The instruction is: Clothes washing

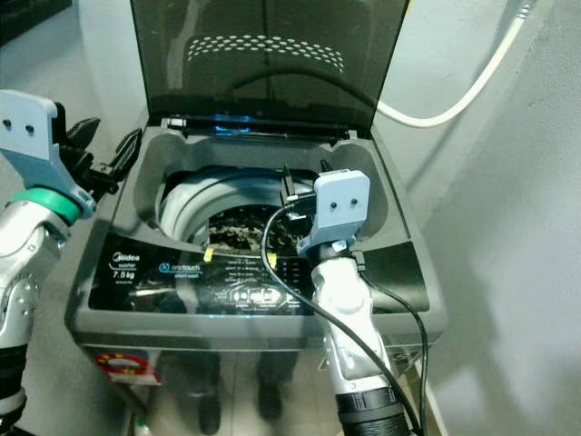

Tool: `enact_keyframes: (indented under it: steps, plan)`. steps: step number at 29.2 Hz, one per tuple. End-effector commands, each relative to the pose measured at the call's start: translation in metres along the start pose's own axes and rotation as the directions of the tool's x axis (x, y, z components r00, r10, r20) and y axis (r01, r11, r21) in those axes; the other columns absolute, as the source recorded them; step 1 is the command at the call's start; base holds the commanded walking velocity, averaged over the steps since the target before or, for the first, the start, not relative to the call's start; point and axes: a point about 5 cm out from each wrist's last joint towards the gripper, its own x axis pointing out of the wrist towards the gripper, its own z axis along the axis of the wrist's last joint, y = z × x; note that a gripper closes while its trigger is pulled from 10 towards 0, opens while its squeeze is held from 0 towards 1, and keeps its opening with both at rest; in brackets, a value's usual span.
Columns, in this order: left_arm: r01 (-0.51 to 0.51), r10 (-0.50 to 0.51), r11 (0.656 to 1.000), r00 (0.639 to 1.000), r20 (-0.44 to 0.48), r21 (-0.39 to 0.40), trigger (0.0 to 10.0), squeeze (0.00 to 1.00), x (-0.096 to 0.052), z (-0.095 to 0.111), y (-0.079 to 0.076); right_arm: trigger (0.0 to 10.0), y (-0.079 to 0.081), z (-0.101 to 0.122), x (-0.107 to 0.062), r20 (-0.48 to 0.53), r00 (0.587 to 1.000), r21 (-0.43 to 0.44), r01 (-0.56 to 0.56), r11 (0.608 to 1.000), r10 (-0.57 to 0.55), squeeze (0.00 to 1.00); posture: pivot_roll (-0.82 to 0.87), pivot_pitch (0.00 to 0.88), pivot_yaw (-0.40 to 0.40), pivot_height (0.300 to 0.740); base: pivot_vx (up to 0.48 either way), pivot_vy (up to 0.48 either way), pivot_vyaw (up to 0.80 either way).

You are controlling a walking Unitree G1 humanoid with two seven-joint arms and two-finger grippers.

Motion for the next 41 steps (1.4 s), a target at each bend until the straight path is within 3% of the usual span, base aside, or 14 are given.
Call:
enact_keyframes:
  steps: [1, 11, 41]
  plan:
    - [-0.004, 0.004, 1.0, 1.0, -0.003, -0.005, 10.0, 0.0, 0.0011, -0.002, -0.0005, 10.0, 0.0007, -0.0036, -0.0006, -0.022, 1.0, -0.005, 0.0, 1.0, 0.0, 0.0, 0.15, 0.0, 0.019, 0.74, 0.0, 0.0, 0.0]
    - [-0.003, 0.003, 1.0, 1.0, -0.013, -0.011, 10.0, 0.0, 0.0018, -0.0051, -0.0025, 10.0, 0.0026, -0.0046, -0.0011, -0.025, 1.0, -0.011, -0.004, 1.0, 0.004, 0.0, 0.15, 0.0, 0.019, 0.74, -0.024, 0.0, 0.0]
    - [-0.005, 0.005, 1.0, 1.0, -0.016, -0.018, 10.0, 0.0, 0.0021, -0.0064, -0.0043, 10.0, 0.0053, -0.0057, -0.0024, -0.031, 0.999, -0.021, -0.025, 0.999, 0.025, 0.0, 0.14, 0.0, 0.02, 0.74, -0.325, 0.0, 0.0]
